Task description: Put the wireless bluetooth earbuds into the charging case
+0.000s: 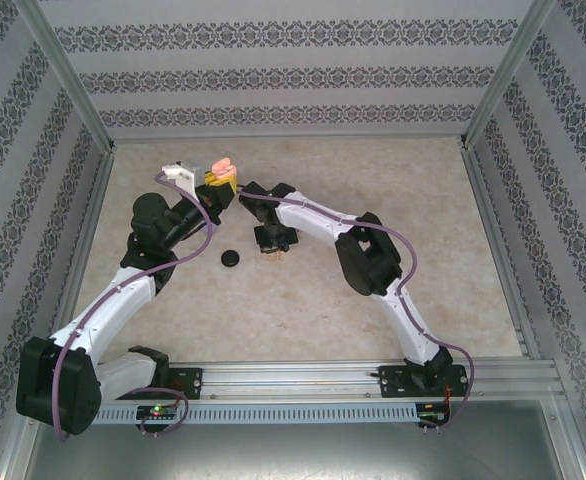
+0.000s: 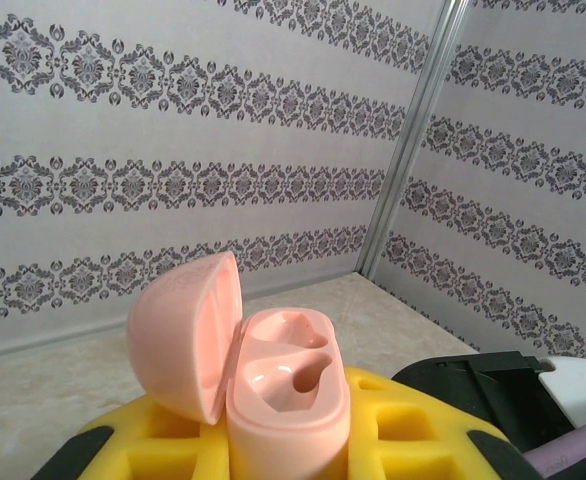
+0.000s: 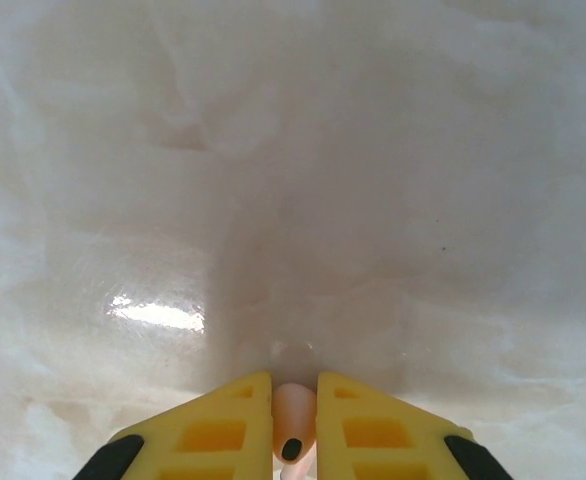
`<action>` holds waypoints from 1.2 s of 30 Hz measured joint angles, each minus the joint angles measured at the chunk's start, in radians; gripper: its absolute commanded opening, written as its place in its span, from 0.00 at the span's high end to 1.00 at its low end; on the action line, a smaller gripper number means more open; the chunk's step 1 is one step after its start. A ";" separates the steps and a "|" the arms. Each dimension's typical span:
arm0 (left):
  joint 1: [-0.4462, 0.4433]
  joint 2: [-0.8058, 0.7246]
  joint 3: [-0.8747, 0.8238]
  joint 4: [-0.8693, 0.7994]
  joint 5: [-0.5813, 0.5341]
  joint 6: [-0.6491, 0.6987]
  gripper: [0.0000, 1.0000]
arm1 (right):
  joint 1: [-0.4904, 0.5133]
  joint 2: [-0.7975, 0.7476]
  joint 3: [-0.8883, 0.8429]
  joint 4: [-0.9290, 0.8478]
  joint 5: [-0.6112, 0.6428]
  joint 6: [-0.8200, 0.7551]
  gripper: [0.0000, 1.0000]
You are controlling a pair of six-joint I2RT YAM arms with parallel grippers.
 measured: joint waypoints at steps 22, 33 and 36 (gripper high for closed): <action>-0.093 -0.053 -0.011 -0.114 0.049 0.204 1.00 | -0.133 -0.619 -0.292 0.215 0.038 -0.099 0.87; -0.277 0.105 -0.127 0.049 0.045 0.396 1.00 | -0.162 -0.985 -0.467 0.438 -0.034 -0.296 0.86; -0.314 0.167 -0.103 0.107 0.040 0.431 1.00 | -0.162 -1.059 -0.546 0.528 -0.082 -0.349 0.86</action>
